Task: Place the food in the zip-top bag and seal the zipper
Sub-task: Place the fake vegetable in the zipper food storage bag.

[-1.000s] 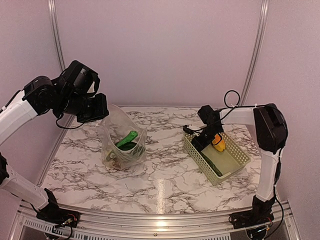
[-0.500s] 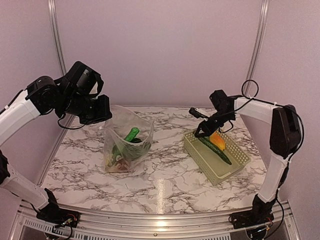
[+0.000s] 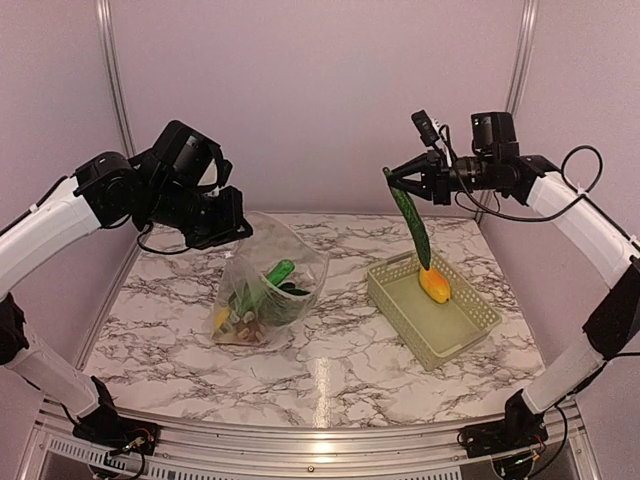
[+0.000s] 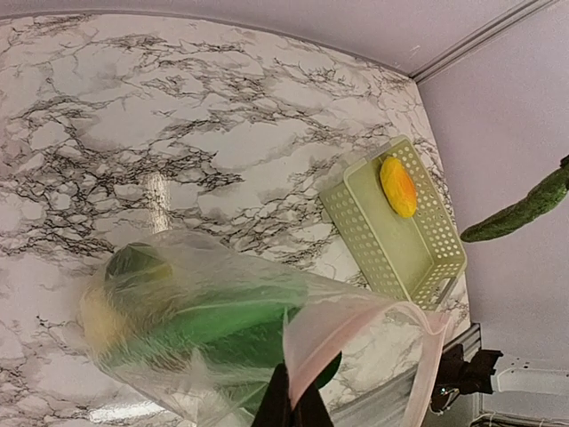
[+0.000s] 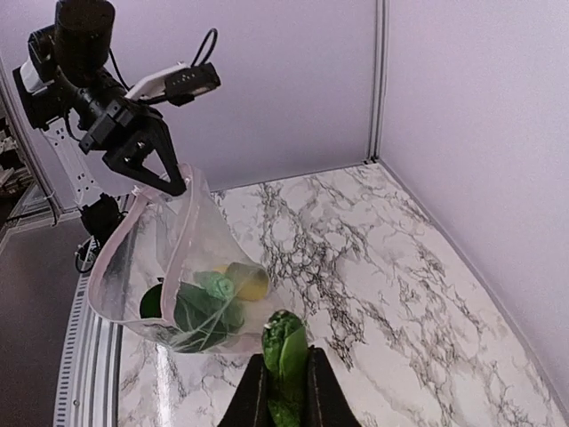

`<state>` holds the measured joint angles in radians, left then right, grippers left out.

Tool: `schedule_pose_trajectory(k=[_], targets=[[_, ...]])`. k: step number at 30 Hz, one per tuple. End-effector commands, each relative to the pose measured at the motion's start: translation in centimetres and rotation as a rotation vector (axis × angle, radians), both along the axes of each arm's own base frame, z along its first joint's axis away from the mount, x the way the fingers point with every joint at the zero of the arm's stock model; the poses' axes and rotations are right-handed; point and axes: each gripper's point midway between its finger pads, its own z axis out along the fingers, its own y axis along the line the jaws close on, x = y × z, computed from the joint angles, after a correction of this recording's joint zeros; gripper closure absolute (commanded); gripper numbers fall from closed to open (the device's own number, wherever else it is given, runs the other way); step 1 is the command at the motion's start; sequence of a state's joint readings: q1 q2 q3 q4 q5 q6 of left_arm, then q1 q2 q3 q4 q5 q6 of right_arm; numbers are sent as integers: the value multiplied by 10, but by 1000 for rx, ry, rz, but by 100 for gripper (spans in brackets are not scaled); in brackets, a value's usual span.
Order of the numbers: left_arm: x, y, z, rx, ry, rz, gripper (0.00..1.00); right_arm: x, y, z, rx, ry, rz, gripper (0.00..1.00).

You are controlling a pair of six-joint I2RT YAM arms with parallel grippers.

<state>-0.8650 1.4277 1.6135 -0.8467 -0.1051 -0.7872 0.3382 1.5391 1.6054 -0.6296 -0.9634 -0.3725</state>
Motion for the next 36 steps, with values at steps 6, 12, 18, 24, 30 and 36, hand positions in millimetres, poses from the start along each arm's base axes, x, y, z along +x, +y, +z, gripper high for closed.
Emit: schedule_pose_trajectory(k=[6, 12, 18, 24, 30, 36], targets=[[5, -43, 46, -176, -39, -45, 100, -87, 48, 165, 519, -389, 265, 100], [4, -36, 38, -154, -37, -24, 100, -99, 83, 195, 688, -307, 320, 100], [-1, -21, 13, -114, -8, 16, 100, -100, 117, 179, 740, -264, 348, 100], [-1, -7, 8, -105, -18, 66, 100, -108, 137, 162, 747, -214, 390, 100], [-1, -3, 8, -105, -26, 76, 100, -123, 144, 165, 764, -211, 434, 100], [0, -2, 6, -101, -31, 74, 100, -133, 142, 181, 779, -255, 455, 100]])
